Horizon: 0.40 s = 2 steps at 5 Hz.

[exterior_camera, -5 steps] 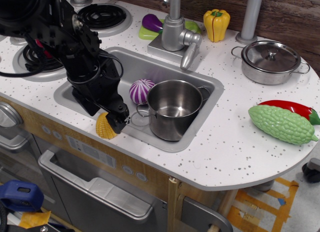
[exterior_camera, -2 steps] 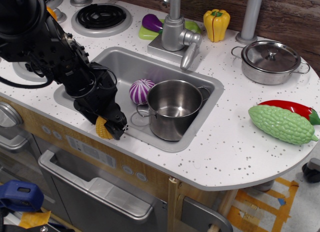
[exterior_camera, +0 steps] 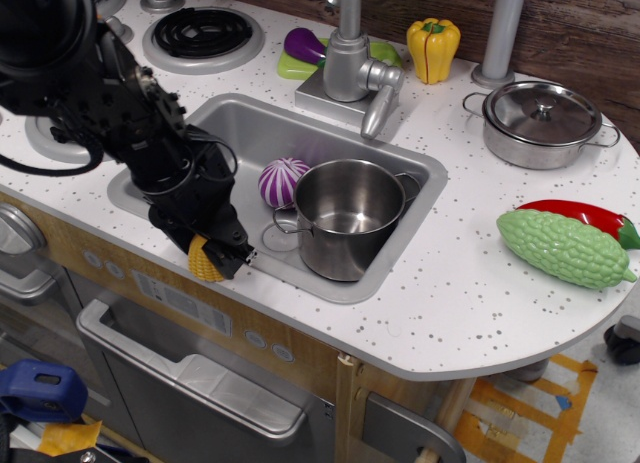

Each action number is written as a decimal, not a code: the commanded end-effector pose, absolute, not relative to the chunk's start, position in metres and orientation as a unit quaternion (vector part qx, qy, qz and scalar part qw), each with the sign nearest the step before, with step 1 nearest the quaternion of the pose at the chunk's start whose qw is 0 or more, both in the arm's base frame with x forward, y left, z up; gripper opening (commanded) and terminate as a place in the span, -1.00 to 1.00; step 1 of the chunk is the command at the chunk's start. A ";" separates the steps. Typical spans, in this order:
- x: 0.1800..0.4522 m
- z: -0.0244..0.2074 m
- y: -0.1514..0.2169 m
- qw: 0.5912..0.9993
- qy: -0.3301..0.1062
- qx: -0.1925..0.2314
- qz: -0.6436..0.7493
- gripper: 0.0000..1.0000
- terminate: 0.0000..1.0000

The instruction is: Put corn in pot which is in sink

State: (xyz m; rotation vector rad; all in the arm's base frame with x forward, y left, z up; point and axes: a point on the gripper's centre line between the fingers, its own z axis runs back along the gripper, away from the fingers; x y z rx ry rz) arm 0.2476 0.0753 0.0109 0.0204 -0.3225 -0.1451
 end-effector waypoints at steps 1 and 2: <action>0.271 0.047 0.072 0.977 -0.190 0.027 -0.093 -1.00 -1.00; 0.290 0.059 0.066 0.975 -0.197 0.026 -0.100 -1.00 -1.00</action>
